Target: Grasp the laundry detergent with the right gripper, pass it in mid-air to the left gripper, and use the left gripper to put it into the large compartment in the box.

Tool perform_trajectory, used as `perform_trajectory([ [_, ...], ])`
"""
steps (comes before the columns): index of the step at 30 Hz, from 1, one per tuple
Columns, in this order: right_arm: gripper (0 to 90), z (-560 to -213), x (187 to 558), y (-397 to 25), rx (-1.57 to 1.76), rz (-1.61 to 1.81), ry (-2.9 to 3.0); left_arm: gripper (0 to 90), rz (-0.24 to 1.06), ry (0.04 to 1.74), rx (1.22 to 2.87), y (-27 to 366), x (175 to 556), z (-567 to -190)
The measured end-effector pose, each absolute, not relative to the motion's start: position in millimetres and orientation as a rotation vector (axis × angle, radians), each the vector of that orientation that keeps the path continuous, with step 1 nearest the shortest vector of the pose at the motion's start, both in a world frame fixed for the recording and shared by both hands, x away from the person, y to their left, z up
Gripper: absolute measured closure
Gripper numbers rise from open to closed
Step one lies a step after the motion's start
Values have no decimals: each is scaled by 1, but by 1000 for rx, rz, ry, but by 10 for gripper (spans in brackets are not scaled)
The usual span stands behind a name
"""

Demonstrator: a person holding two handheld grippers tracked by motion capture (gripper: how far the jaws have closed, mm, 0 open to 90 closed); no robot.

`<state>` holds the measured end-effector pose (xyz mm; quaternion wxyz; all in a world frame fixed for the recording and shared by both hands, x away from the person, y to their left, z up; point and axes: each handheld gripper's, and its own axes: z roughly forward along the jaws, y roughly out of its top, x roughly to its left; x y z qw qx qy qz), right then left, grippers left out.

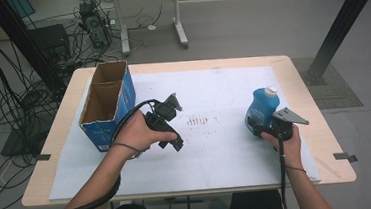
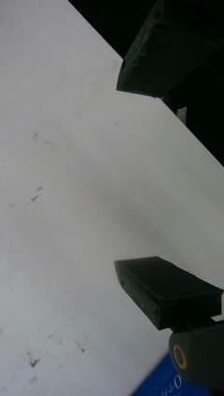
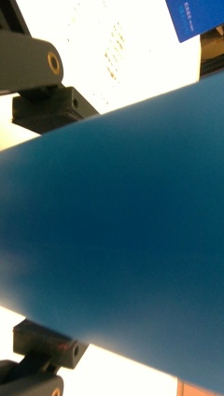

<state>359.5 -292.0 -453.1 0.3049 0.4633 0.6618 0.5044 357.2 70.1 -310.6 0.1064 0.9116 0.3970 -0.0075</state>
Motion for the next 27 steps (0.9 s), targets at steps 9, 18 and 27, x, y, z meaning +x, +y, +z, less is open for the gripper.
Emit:
perform_trajectory([
  [9, 324, -452, 360, -290, 1219, 1338, 1749, 128, -19, 1171, 2679, 72, 358, -311],
  [18, 375, -451, 358, -290, 1223, 1341, 1737, 128, -19, 1173, 2675, 73, 358, -311],
  [27, 398, -450, 357, -289, 1217, 1331, 1738, 128, -16, 1169, 2678, 73, 358, -310],
])
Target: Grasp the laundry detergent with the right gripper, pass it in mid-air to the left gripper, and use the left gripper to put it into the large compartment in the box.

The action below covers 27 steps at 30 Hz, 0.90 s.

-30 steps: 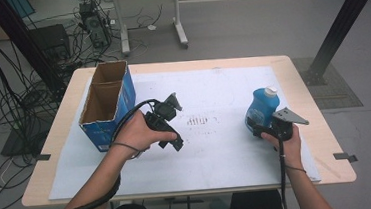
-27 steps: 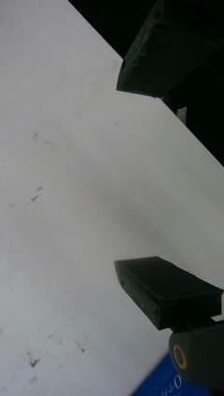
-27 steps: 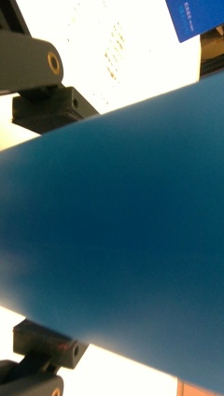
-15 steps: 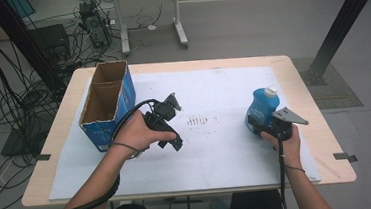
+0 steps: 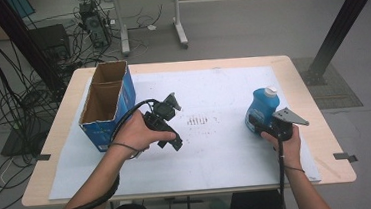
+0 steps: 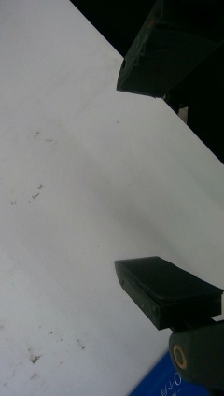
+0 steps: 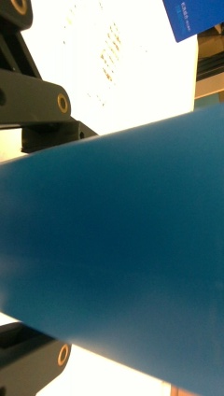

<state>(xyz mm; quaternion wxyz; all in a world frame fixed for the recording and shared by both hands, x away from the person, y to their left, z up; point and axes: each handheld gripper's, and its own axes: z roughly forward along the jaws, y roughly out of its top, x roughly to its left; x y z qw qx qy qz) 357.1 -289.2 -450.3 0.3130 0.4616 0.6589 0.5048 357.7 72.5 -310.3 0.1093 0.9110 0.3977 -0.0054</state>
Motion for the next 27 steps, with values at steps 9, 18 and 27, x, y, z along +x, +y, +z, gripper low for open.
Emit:
perform_trajectory([
  [9, 402, -450, 356, -288, 1216, 1323, 1732, 128, -19, 1175, 2673, 73, 357, -311],
  [18, 408, -450, 356, -287, 1208, 1310, 1731, 128, -14, 1175, 2671, 72, 356, -309],
  [27, 410, -451, 355, -287, 1197, 1306, 1723, 128, -16, 1173, 2672, 70, 355, -309],
])
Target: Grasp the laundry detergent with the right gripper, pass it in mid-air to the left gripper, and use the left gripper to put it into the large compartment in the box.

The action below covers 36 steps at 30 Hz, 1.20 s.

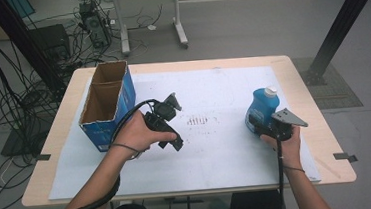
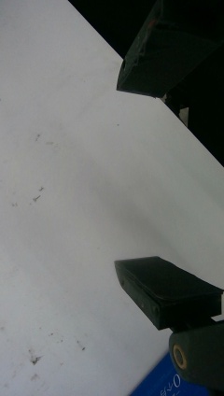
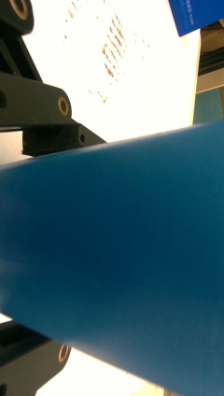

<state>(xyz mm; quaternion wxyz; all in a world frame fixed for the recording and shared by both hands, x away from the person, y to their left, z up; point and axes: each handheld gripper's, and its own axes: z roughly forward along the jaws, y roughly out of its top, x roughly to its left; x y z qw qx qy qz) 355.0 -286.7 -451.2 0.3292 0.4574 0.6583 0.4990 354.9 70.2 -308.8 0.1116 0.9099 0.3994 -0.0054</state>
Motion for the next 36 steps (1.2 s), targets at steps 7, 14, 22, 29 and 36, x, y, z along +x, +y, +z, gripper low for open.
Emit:
perform_trajectory([
  [7, 410, -451, 355, -287, 1198, 1305, 1725, 128, -6, 1176, 2667, 69, 354, -305],
  [14, 411, -451, 355, -287, 1199, 1304, 1725, 128, 3, 1173, 2673, 67, 355, -304],
  [22, 411, -451, 355, -286, 1204, 1303, 1723, 127, 2, 1171, 2670, 66, 356, -302],
  [29, 410, -450, 355, -286, 1213, 1299, 1726, 127, 7, 1185, 2658, 71, 358, -298],
  [36, 410, -450, 355, -286, 1215, 1301, 1721, 127, 15, 1194, 2646, 74, 358, -296],
])
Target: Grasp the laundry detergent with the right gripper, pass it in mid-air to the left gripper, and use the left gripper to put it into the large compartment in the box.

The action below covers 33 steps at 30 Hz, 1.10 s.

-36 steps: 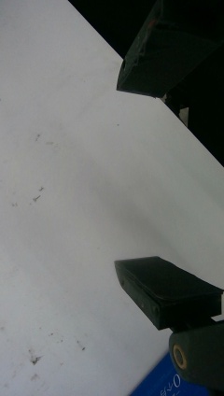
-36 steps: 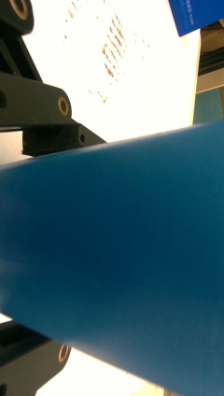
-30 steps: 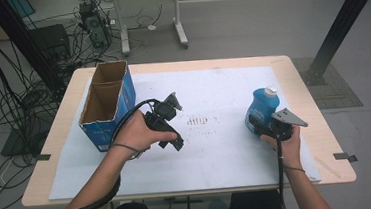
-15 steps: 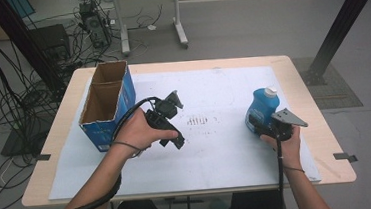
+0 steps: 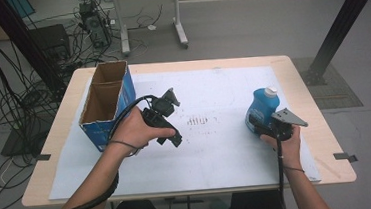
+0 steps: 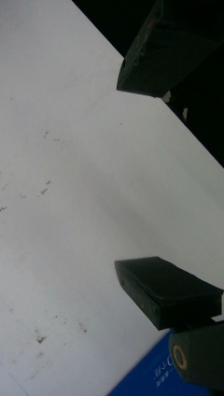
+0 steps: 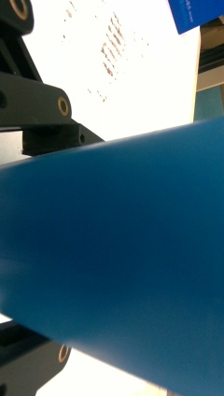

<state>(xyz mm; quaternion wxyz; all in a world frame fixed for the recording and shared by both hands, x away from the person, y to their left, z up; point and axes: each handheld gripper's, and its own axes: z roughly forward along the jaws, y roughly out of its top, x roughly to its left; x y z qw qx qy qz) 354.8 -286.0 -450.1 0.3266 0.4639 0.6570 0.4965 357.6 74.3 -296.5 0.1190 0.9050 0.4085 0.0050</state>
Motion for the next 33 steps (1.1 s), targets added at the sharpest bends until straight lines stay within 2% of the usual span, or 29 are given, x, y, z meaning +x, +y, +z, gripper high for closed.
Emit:
perform_trajectory([
  [33, 411, -451, 354, -285, 1210, 1298, 1715, 127, 30, 1195, 2643, 76, 362, -293],
])
